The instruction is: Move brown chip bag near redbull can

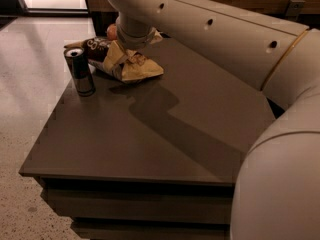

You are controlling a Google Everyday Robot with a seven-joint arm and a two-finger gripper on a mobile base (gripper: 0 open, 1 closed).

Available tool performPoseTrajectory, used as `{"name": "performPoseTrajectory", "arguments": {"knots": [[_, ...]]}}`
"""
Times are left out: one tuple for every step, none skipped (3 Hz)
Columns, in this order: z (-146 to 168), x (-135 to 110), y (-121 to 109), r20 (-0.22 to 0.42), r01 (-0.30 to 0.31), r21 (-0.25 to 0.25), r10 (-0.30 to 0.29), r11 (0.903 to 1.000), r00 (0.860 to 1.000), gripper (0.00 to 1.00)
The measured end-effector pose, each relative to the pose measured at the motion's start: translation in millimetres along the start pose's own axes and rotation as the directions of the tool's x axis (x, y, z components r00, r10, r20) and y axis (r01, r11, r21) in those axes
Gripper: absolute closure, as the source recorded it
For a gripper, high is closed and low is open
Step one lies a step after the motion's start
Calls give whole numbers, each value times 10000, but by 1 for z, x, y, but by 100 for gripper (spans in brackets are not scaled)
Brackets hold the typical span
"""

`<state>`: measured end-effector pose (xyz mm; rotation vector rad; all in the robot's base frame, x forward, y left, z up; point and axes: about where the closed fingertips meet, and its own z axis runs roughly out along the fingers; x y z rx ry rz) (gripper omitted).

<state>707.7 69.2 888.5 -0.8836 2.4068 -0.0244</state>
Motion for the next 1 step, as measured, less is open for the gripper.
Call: {"name": "performPoseTrajectory", "arguments": {"knots": [[-17,0,-13,318,-126,-1,126,9999,9994,0]]}}
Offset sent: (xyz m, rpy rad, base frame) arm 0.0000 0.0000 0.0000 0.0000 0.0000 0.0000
